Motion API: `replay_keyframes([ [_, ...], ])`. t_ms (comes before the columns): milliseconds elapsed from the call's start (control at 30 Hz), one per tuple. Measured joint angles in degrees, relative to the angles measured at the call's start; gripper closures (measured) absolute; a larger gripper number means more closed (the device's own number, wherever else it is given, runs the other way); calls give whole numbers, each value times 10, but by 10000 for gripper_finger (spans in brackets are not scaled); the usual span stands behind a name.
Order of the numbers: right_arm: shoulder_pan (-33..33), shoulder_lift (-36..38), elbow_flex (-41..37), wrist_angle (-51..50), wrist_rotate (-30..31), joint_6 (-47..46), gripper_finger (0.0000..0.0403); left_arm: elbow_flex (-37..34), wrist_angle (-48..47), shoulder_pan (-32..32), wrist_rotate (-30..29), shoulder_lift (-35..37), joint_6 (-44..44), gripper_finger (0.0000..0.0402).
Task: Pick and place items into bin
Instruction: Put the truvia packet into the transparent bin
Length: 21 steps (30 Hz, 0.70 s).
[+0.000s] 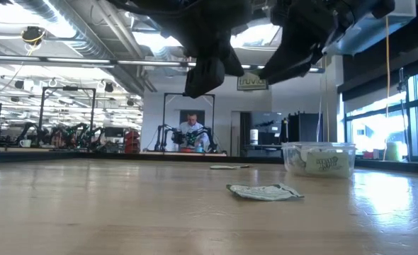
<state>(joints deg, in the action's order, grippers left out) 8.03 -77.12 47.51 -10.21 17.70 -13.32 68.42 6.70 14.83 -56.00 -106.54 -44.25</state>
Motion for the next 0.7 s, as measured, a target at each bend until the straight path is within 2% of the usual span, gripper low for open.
replay_keyframes([
  [167, 0, 0, 0, 22, -55, -14, 237, 0, 0, 0, 1, 0, 0, 401],
  [433, 0, 0, 0, 19, -56, -17, 326, 0, 0, 0, 1, 0, 0, 401],
  [700, 0, 0, 0, 19, -57, -29, 383, 0, 0, 1, 1, 0, 0, 400],
])
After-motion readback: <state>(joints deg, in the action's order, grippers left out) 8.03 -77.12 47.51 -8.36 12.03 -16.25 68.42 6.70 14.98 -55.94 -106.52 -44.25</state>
